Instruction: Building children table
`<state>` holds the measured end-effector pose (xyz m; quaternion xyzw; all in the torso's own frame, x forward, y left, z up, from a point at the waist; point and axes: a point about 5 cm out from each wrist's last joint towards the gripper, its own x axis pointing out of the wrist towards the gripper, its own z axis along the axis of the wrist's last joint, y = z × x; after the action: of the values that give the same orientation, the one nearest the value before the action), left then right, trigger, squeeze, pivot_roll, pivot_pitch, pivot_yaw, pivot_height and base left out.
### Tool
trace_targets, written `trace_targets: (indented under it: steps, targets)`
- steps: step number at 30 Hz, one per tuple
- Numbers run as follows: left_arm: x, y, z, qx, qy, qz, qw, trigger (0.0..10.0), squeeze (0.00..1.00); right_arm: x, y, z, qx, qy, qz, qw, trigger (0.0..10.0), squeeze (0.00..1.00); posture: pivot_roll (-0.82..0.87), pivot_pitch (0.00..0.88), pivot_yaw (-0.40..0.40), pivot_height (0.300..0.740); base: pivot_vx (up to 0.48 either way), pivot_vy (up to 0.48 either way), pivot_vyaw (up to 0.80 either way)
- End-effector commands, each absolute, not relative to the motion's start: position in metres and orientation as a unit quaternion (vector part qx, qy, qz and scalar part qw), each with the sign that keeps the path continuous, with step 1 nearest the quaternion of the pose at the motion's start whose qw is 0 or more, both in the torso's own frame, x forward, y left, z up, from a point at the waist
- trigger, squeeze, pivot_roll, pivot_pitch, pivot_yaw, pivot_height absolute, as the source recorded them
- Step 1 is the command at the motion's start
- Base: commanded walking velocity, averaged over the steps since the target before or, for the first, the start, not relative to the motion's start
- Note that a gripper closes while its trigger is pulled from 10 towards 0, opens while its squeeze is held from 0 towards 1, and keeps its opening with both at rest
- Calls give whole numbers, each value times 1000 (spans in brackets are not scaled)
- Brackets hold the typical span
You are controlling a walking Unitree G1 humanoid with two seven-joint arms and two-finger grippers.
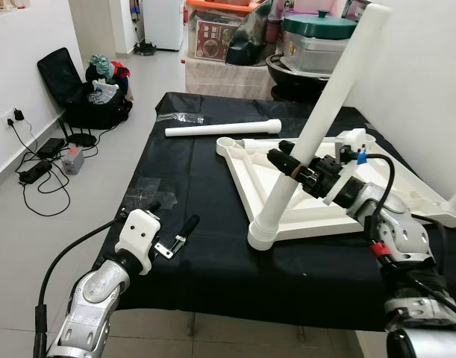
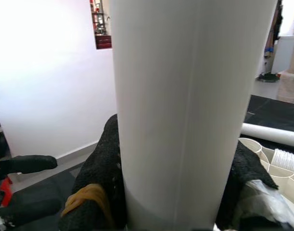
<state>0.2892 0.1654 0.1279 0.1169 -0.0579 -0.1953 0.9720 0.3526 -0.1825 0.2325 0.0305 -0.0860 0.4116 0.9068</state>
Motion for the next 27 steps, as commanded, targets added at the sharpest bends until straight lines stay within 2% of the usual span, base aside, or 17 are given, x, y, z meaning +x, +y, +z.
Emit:
trace_targets:
  steps: [1,11,20,22,23,26,27]
  targets:
    - [288,162,123,115,-51,-199,972,10000,0,351,-159,224,0,-60,469,881,0,0,121,0,-140,740,0,0,0]
    - [286,163,122,113,-50,-197,973,10000,0,354,-155,221,4,-54,465,884,0,0,121,0,-141,740,0,0,0]
    - [287,162,122,111,-50,-201,972,10000,0,345,-154,224,6,-68,498,865,0,0,114,0,-133,740,0,0,0]
    - [287,162,122,111,-50,-201,972,10000,0,347,-155,225,-2,-67,494,867,0,0,116,0,-135,740,0,0,0]
    - [287,162,122,111,-49,-200,972,10000,0,351,-160,226,-32,-61,473,878,0,0,118,0,-139,740,0,0,0]
    - [287,163,122,111,-49,-199,972,10000,0,353,-161,226,-58,-54,463,883,0,0,118,0,-139,740,0,0,0]
    - [287,163,122,111,-49,-198,973,10000,0,354,-161,225,-89,-48,454,885,0,0,118,0,-139,740,0,0,0]
